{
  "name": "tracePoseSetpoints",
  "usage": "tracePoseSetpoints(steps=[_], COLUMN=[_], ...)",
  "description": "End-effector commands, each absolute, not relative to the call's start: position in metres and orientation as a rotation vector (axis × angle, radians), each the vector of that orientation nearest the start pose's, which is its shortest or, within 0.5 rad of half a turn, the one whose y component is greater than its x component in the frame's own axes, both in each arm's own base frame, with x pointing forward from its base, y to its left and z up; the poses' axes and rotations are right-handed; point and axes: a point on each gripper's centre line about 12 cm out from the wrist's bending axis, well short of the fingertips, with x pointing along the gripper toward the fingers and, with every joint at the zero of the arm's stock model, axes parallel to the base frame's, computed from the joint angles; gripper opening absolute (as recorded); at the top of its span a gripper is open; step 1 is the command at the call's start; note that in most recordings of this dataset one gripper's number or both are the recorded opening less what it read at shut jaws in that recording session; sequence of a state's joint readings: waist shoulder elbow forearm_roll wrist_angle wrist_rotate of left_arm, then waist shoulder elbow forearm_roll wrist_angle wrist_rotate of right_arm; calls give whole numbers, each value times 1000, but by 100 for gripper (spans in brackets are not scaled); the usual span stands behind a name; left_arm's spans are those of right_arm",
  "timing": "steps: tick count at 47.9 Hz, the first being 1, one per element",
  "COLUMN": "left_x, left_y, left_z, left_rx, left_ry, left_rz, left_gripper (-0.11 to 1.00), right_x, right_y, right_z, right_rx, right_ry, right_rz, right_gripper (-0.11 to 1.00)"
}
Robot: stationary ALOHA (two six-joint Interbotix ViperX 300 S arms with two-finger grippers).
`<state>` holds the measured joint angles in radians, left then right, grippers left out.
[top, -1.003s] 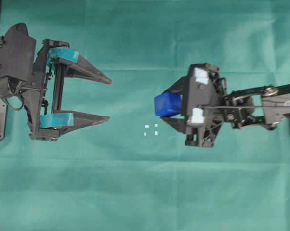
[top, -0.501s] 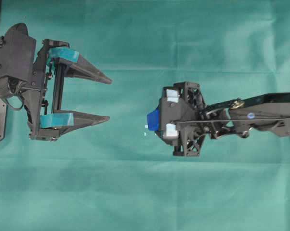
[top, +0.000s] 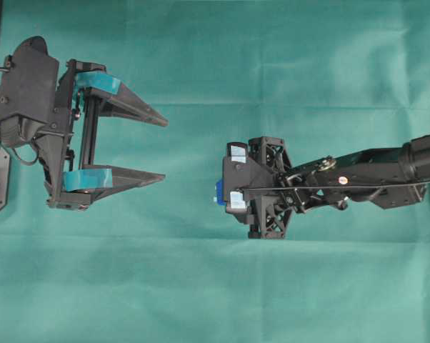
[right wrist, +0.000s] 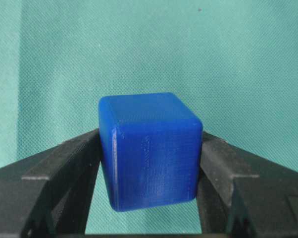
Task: Handover the blue block to the right arm after grasping it with the left arm, then place it in the designated position.
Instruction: 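Lower the cube with the right gripper toward the table center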
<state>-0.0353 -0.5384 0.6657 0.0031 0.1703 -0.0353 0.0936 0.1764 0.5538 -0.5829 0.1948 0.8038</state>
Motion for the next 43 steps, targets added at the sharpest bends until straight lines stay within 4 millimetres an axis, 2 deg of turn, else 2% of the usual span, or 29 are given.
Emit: tracePoseSetpoints(steps=[1, 13, 43], left_x=[308, 308, 308], left_y=[-12, -12, -12], left_z=[352, 352, 353], left_rx=[-28, -28, -27], left_ry=[271, 272, 269], left_rz=[-33, -33, -33], left_gripper=[100, 100, 100], right_x=[416, 424, 423], right_y=[27, 28, 24], right_z=[129, 120, 119], right_rx=[140, 148, 144], right_ry=[837, 834, 842], right_rz=[-97, -83, -95], right_gripper=[57, 57, 57])
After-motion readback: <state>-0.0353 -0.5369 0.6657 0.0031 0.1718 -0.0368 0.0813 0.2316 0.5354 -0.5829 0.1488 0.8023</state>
